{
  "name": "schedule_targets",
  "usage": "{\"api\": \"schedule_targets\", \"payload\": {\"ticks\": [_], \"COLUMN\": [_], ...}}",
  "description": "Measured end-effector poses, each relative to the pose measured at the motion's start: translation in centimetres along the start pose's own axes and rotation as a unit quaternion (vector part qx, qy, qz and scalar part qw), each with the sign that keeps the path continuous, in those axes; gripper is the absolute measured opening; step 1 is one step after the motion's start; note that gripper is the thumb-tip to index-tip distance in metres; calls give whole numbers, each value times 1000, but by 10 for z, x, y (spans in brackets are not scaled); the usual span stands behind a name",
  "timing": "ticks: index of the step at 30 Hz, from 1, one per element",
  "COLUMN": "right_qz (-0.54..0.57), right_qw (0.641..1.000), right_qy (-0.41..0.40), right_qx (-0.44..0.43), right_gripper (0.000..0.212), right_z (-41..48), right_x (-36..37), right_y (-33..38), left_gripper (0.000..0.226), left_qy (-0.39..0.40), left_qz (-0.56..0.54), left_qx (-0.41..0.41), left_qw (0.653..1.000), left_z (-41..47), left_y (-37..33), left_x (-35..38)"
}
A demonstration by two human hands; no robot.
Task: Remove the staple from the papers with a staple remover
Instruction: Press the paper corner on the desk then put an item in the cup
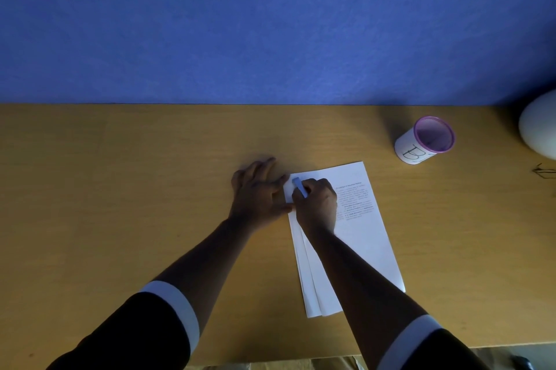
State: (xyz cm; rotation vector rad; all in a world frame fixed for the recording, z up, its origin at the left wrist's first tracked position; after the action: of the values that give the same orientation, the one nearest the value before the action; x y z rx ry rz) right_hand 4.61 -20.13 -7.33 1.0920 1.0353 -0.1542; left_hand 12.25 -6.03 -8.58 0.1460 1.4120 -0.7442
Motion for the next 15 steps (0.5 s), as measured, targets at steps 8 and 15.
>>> {"api": "schedule_targets", "payload": {"ticks": [8,15], "right_qz": [10,81], "right_qw": [1000,993], "right_qy": [-5,7], "right_qx": [24,87], "right_gripper": [22,23], "right_z": [3,7], "right_x": [2,3], "right_y": [-6,-26], "left_gripper": [73,87], "left_qy": [-4,8], "left_qz": [-1,-25], "left_qx": [12,-16], "left_qw": [1000,1000], "left_z": [-1,-1], "left_y": [-2,5], "left_x": [0,6]}}
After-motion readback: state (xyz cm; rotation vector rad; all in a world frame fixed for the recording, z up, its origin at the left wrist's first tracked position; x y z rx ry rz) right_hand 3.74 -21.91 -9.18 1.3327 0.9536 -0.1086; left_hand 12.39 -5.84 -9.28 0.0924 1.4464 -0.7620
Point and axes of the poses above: each hand's wrist, its own z-axis towards the middle knuckle, its own x-axis out of the palm, y = z × x, the point moved 9 cm from there along z, towards the middle knuckle, and after that the axes turned 15 degrees about -y, right-handed, at the moved point
